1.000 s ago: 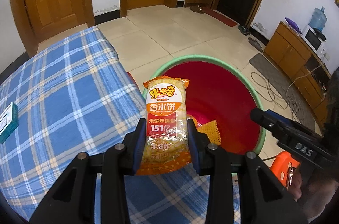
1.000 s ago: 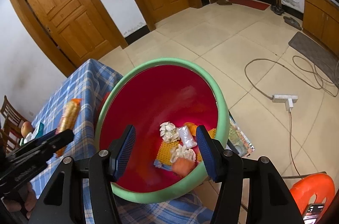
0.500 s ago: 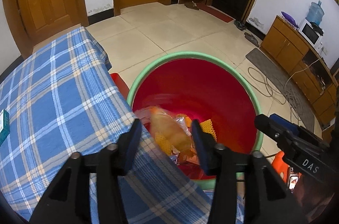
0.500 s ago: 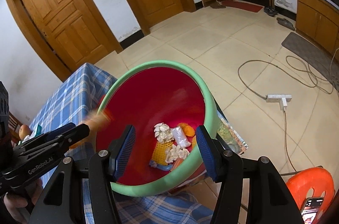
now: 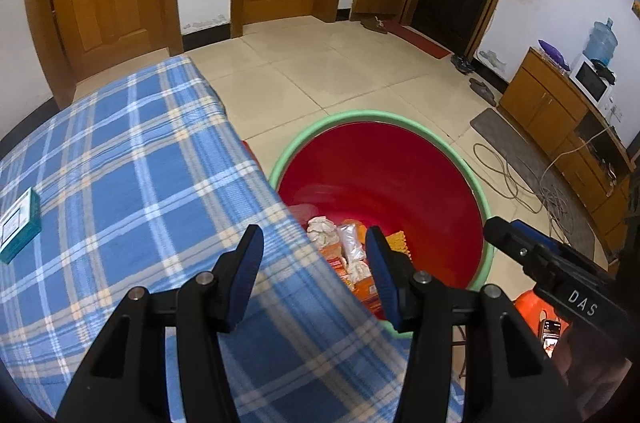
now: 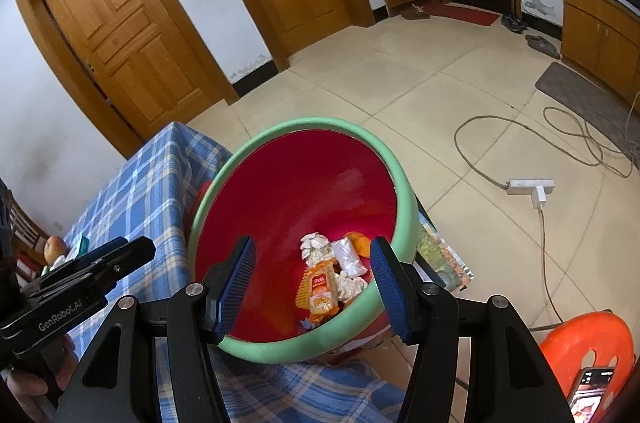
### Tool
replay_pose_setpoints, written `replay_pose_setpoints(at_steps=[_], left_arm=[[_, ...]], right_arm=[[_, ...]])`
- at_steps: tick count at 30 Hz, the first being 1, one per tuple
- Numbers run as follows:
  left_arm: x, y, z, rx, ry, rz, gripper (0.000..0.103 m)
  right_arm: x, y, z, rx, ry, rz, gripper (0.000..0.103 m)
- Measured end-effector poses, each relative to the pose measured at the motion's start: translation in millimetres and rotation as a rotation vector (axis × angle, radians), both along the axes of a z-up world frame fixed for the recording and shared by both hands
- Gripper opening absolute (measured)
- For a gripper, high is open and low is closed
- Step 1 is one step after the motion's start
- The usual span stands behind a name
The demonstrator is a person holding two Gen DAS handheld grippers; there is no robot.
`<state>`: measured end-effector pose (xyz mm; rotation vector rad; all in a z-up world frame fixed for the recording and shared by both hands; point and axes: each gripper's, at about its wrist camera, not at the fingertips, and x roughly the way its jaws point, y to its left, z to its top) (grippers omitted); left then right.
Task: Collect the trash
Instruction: 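Move the left tool over the red bucket and open it to drop the cracker bag, then move the left tool back to the table and grasp the white cloth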
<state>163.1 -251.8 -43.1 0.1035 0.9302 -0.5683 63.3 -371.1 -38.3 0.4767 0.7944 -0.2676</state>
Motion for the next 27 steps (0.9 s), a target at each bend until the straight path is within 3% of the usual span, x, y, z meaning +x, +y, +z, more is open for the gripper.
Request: replay_pose_setpoints(at_steps=[21,27], left_arm=[[-9.3,107.3,24.7,-0.032,-0.047,0.193,0.053],[-7.1,146.8,28.1,-0.025,-0.066,0.261,0.053]], right_arm=[[1.1,57.8,28.9,-0.016,-0.057,0.082,0.061],[9.2,81.4,32.7,-0.018,-0.061,0.13,0.066]])
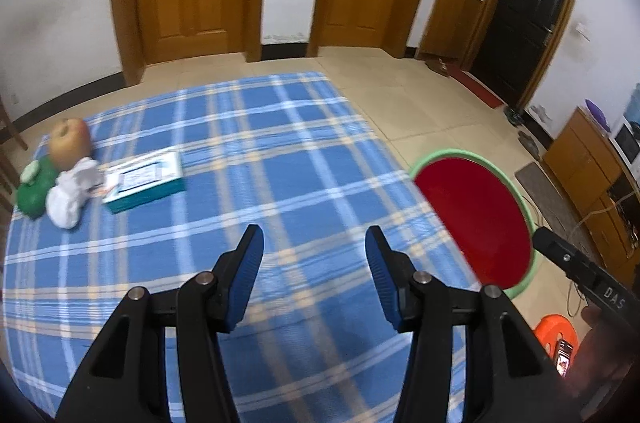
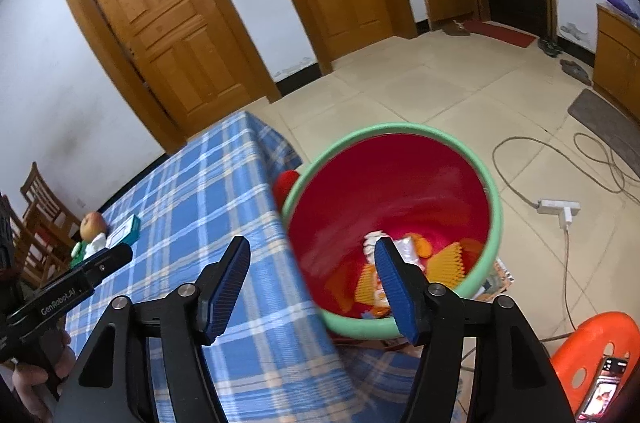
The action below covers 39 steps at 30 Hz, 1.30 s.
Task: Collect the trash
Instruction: 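Move the left tool back to the table and grasp the white cloth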
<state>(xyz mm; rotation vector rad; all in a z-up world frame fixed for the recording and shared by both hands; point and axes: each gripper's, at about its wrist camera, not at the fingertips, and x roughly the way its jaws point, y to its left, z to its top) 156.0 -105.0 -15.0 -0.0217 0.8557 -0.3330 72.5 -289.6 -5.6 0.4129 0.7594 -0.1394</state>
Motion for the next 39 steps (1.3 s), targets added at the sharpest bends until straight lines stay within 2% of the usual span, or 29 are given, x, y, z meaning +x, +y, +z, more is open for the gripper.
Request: replay_pose_setpoints(at_steps=[8,12,20,22,27,30,34,38,39], left_arm=[[11.9,66.9,2.4,0.014,-0.022,0.129,0.053],[24.0,101.6,0.6,0.051,-0.024,0.195,0.053],[50.7,159.1,-15.8,0.075,0.003,0.312,0.053],[56.0,171.8,-23.4,0.07,0.018,0.342,0.057],[68.6,192.1,-36.5,0.073,0.042,0.392,0.062],[79.7,198.7,-42.6,0.083,0.045,0.406,0.069],[93.2,205.6,-50.5,0.1,0.054,0.426,0.069],[98.8,212.1,-58.1,0.077,0.067,0.431,0.068],[99.0,213.6,-60.4,0.063,0.069,0.428,0.06]], right_arm=[[14.7,32.0,3.3,-0.016,0.008,0.058,0.068],[22.1,43.4,3.0,-0.014,0.011,0.073,0.068],[39.2,64.5,1.3,-0.007,0.025,0.107,0.07],[42.1,69.2,1.9,-0.01,0.027,0.116,0.07],[51.5,81.0,-0.3,-0.021,0.036,0.133,0.071],[56.5,87.8,-2.1,-0.022,0.042,0.143,0.071],[61.2,96.1,-4.2,-0.017,0.047,0.16,0.071],[66.9,105.2,-5.4,-0.026,0.056,0.181,0.071],[68.3,107.0,-5.6,-0.028,0.057,0.185,0.071]])
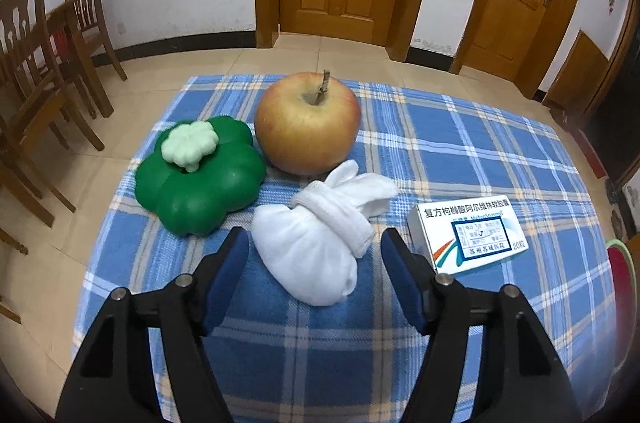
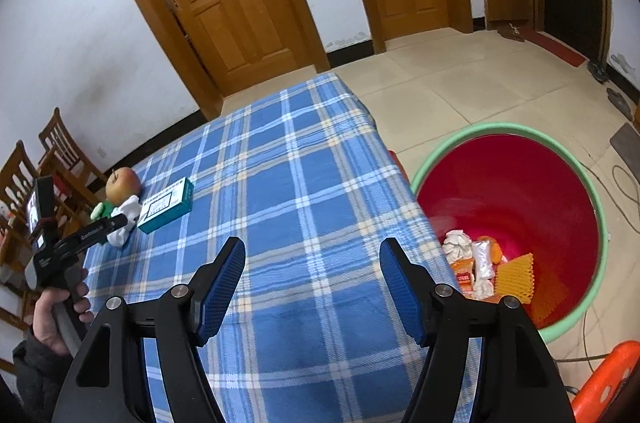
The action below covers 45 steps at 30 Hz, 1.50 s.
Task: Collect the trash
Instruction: 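Move the left tool back to the table and grasp the white cloth, then grasp the white-and-blue medicine box with the right tool while the left tool holds the cloth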
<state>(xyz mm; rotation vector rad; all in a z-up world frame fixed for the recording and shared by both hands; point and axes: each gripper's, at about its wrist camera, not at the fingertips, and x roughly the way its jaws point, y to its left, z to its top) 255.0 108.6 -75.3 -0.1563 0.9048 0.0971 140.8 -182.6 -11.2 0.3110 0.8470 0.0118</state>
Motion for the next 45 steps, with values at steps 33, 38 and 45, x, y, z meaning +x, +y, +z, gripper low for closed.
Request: replay_pose_setpoints(at_steps=[33,38,45], left_arm=[[-48.7,60.3,12.1,-0.107,-0.114,0.183,0.026],[-48.4,64.1,10.0,-0.115,-0.111,0.197,0.026],[-48.1,64.6,7.8,-0.121,-0.105,0.198,0.026]], right_arm=[[98.3,172.6,-33.2,-0.065,0.009,0.299,0.103],[115.7,189.6,-45.1,-0.104,0.028,0.31,0.103],[132.9,207.8,-56.2,-0.168,0.04,0.333,0.103]])
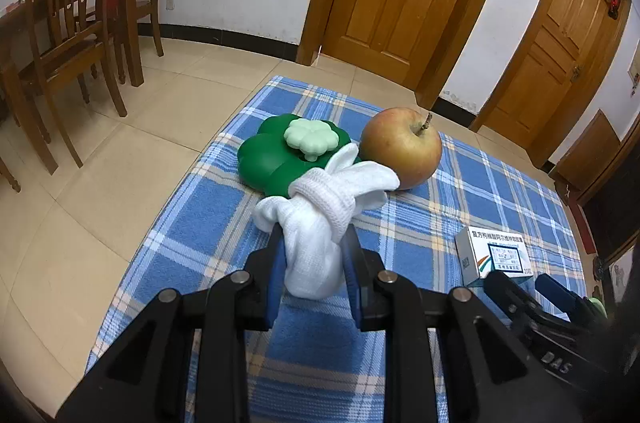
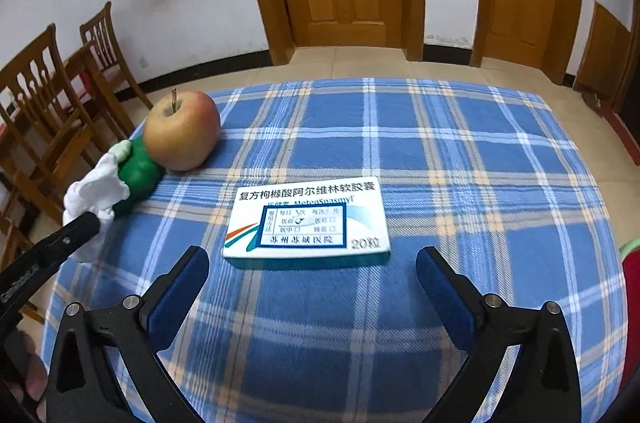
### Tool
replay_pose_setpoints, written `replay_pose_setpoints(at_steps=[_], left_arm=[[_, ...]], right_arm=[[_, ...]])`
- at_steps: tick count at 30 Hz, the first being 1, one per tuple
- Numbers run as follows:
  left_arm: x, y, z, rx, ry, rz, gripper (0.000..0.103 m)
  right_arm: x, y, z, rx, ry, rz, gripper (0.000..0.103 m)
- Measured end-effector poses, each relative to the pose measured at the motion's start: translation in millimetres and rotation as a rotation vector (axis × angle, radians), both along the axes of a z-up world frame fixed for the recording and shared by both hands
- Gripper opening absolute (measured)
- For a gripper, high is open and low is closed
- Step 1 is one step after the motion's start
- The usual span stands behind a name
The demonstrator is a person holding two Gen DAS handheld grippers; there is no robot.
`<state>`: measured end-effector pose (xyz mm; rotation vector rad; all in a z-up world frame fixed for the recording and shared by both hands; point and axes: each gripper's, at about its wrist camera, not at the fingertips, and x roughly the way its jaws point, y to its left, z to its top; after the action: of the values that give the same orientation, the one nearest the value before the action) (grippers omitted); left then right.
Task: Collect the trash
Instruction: 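Grasp the white-and-blue medicine box with the right tool while the left tool holds the cloth, then carry the medicine box over the red bucket and open the right tool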
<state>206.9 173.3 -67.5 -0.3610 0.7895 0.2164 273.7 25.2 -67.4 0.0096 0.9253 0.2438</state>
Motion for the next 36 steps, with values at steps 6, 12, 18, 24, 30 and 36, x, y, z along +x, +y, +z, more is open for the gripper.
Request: replay_pose_setpoints(at_steps=[6,12,18,24,30,36], left_arm=[[0.3,0.0,0.0,-0.002,0.001,-0.001,0.026],[0.2,0.0,0.1,-0.001,0.001,-0.001,0.026],[0.0,0.1,0.2,-0.002,0.001,-0.001,0.026],[-0.2,0.1,0.5,-0.002,0.001,-0.001,0.026],[-0.3,-7.1,-1.3,0.003,-0.002,-0.01,0.026],[0.1,-13.6,0.2,0.007,-0.01,-0.027,0.026]], right_arm=[[10.2,9.2,-10.2,-0.048,0.015,0.012,0.103],[16.8,18.7,-19.0,-0.098,0.022,0.019,0.103],[17.7,17.2,-18.9,-0.103,0.027,0.013,0.102],[12.6,12.4,-16.6,-0.105,0.008,0.01,0.09],[2.0,0.9,-9.7,-0.072,-0.003,0.013,0.09],[-16.8,-18.5,6.2,-0.046,-0.038,0.0,0.09]])
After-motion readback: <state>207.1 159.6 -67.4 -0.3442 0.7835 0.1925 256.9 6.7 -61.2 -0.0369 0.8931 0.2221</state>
